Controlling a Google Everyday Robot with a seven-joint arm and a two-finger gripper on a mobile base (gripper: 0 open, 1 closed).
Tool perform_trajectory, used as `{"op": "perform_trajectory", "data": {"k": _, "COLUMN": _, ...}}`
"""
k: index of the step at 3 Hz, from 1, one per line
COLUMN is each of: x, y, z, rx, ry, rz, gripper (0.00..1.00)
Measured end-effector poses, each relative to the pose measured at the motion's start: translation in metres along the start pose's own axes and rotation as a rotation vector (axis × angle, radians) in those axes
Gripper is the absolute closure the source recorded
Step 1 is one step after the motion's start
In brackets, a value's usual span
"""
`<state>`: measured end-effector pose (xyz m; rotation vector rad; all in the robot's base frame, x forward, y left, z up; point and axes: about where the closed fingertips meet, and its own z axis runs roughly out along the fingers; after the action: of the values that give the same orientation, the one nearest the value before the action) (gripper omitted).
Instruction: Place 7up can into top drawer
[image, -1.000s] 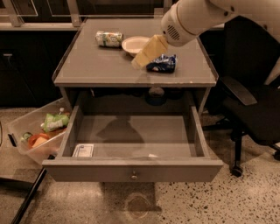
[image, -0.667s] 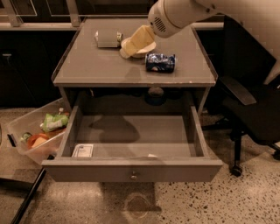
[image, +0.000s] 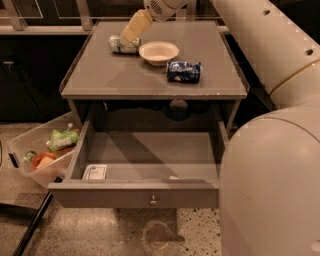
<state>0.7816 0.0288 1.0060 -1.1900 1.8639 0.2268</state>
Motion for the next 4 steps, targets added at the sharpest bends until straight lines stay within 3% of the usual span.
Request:
{"op": "perform_trajectory", "data": {"k": 1, "x": 0.0, "y": 0.0, "z": 0.0, "rx": 0.0, "ry": 0.0, "rz": 0.0, "gripper": 0.0}}
{"op": "perform_trajectory", "data": {"k": 2, "x": 0.005, "y": -0.009, "z": 0.02, "rx": 0.023, "ry": -0.009, "rz": 0.035, "gripper": 0.0}}
{"op": "perform_trajectory", "data": {"k": 4, "x": 0.034, "y": -0.031, "z": 0.084, "rx": 0.089, "ry": 0.047, "rz": 0.136, "gripper": 0.0}}
